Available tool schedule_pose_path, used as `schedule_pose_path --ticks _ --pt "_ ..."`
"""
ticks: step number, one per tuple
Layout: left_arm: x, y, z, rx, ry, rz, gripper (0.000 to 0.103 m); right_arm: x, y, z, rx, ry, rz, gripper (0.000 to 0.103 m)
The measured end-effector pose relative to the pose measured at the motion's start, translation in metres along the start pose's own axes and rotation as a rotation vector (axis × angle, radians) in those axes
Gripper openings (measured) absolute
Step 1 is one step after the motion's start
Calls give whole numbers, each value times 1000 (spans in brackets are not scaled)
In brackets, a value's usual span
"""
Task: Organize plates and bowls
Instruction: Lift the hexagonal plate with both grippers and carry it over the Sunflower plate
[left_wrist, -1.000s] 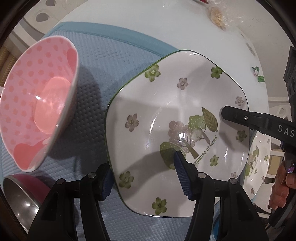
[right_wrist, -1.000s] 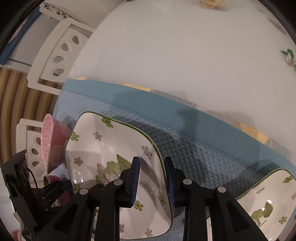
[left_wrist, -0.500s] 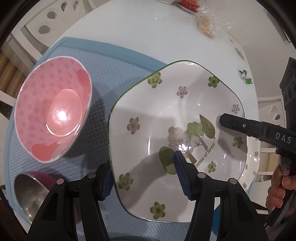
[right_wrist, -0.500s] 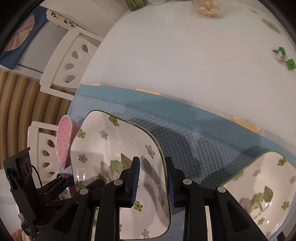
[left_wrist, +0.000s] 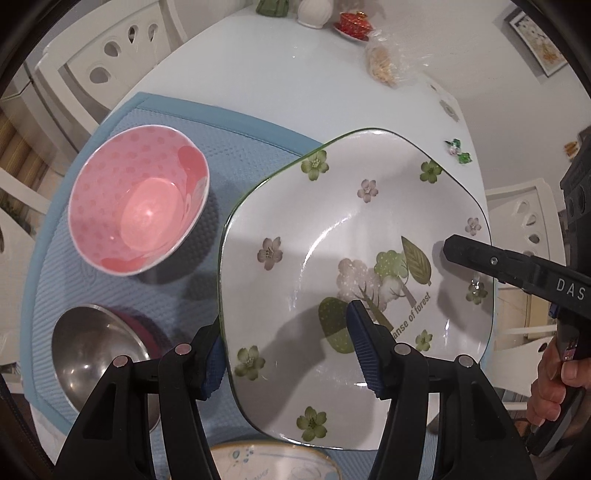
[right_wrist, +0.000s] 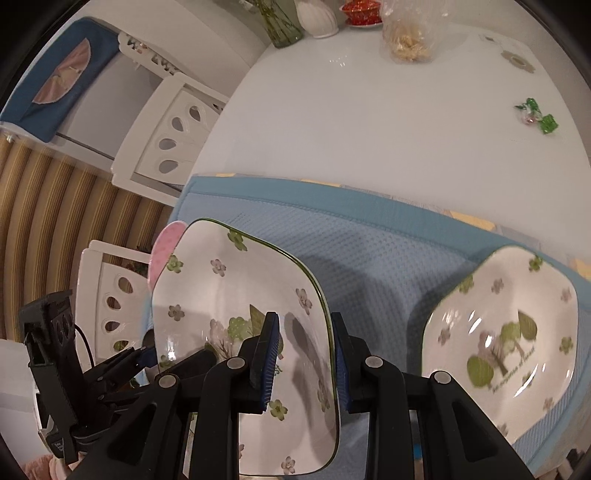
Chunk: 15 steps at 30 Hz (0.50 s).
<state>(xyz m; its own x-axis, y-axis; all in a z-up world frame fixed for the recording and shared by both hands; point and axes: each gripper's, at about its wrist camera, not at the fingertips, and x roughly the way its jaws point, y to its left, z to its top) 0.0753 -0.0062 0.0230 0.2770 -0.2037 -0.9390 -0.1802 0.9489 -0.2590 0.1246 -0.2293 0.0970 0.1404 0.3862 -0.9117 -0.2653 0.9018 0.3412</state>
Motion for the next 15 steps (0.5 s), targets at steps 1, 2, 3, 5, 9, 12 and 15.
schedule_pose_path --ticks 1,2,3,5,9,12,15 --pt "-2 0 -3 5 -1 -2 56 -2 1 -5 4 -5 2 28" --pt "-6 1 -7 11 -5 -6 56 -4 3 -12 7 -9 1 28" --pt "-9 1 -10 17 -7 -8 56 -6 5 -17 11 -12 -1 28" --pt "-14 1 -16 28 -10 -9 56 -10 7 -30 23 -20 3 28" --pt "-27 4 -28 44 -13 -22 56 -16 16 -51 43 -30 10 28" --pt "-38 6 -36 56 -19 -29 56 -25 23 -66 61 -48 25 28" --pt "-49 8 -42 64 -27 -44 56 -34 30 -77 73 -66 36 28"
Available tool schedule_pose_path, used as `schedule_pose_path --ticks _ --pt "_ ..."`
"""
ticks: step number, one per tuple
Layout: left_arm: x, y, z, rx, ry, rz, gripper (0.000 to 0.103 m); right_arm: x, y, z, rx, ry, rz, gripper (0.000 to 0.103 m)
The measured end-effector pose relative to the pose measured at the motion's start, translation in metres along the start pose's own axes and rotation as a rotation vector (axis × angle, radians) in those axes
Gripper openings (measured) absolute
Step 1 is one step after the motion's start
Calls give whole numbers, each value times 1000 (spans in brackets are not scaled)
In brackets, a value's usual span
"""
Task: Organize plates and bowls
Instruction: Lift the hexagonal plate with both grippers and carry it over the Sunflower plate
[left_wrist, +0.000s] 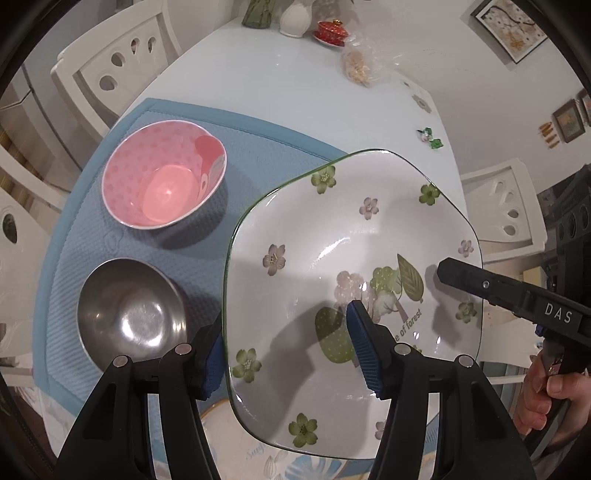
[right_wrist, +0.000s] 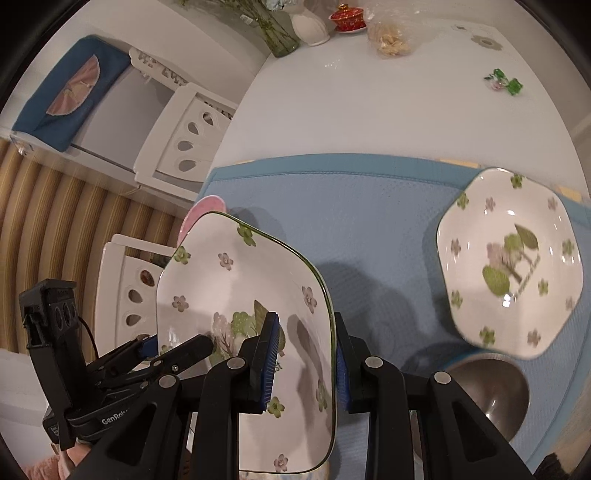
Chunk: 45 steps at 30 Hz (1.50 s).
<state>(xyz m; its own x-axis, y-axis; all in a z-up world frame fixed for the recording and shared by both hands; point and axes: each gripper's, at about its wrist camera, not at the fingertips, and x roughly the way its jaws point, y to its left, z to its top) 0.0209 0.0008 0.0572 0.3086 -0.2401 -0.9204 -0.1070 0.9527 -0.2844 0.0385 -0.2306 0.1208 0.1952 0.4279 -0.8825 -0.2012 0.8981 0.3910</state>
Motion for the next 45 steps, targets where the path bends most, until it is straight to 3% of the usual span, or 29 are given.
schedule_pose_path --ticks 15,45 --pt "-30 15 -25 69 -19 -22 56 -18 25 -37 6 -42 54 28" --pt "-16 58 -89 82 53 -15 56 42 33 -96 26 72 78 28"
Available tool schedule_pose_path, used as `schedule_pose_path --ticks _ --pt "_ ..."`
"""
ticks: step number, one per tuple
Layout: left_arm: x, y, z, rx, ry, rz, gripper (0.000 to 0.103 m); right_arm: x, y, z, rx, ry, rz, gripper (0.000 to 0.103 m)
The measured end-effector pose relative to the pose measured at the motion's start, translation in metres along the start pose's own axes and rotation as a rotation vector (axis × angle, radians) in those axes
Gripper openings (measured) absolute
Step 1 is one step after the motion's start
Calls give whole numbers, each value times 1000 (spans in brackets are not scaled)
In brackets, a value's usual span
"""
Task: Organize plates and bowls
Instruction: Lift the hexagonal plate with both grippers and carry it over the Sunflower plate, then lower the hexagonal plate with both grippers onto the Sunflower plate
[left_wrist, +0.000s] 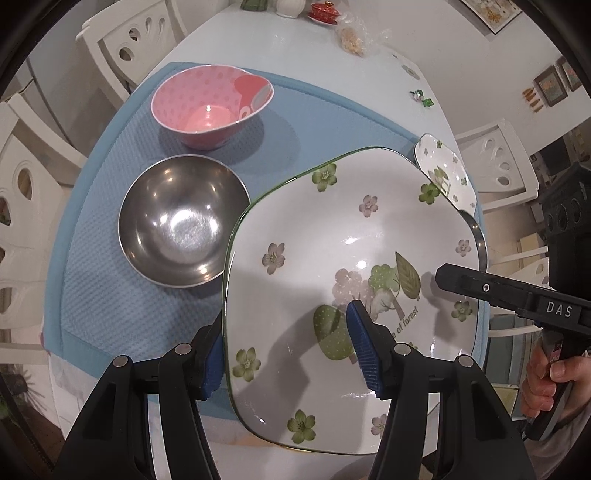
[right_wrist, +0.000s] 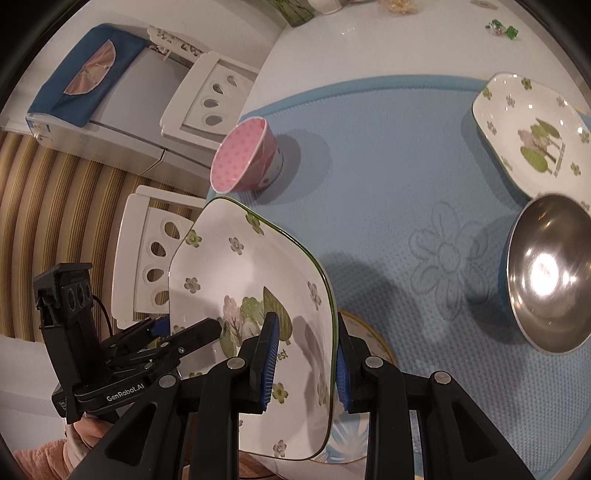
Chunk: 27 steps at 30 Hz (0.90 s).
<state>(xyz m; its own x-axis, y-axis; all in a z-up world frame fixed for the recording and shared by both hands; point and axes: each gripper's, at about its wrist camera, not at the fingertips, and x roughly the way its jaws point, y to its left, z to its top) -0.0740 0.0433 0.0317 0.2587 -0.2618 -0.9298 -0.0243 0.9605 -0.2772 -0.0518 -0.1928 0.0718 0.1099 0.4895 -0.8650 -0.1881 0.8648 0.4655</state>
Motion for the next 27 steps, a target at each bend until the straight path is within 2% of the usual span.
schedule_pose_path --ticks 27 --pt "31 8 -38 -16 100 14 56 36 -22 -43 83 84 0 28"
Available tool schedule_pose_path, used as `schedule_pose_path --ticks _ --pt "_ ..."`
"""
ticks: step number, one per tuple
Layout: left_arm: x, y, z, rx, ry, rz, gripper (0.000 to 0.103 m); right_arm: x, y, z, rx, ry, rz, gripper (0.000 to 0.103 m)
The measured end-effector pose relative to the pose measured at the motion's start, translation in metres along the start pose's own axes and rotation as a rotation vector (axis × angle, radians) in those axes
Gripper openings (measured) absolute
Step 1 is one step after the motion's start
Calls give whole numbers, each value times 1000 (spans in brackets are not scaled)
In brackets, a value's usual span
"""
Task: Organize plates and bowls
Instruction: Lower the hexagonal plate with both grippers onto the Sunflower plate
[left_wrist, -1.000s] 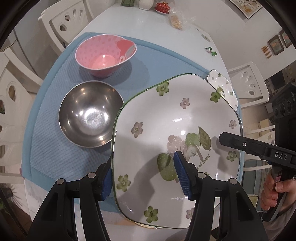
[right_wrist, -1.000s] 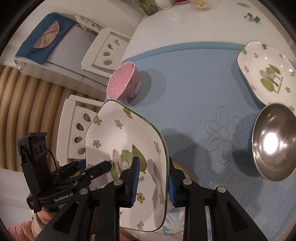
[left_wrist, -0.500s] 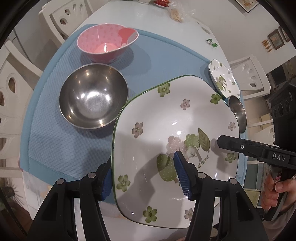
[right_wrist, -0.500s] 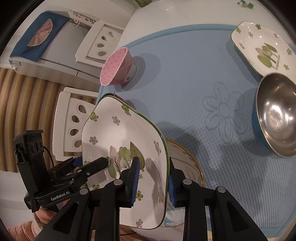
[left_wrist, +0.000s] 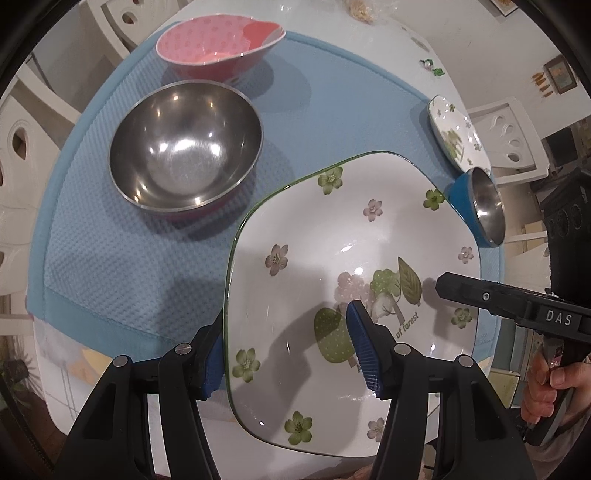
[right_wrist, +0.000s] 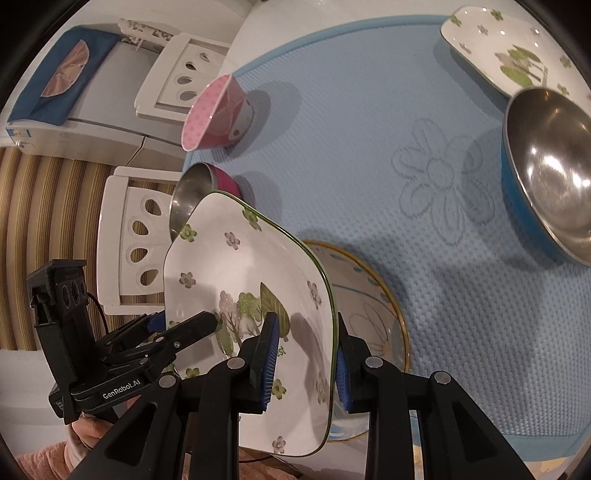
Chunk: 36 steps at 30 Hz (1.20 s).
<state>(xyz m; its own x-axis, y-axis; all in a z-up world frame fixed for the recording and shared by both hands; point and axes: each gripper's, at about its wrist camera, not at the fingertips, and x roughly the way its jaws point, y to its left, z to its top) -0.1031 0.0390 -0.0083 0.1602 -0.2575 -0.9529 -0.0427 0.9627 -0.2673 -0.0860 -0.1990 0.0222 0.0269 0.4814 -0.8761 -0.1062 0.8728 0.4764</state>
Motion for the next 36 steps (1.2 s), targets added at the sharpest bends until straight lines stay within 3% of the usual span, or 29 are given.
schedule_pose_path --ticks 26,36 --pt "42 -13 -7 40 122 31 56 33 -25 -19 99 78 -4 28" --pt "55 -28 -2 66 140 57 56 44 -24 -17 95 112 -60 28"
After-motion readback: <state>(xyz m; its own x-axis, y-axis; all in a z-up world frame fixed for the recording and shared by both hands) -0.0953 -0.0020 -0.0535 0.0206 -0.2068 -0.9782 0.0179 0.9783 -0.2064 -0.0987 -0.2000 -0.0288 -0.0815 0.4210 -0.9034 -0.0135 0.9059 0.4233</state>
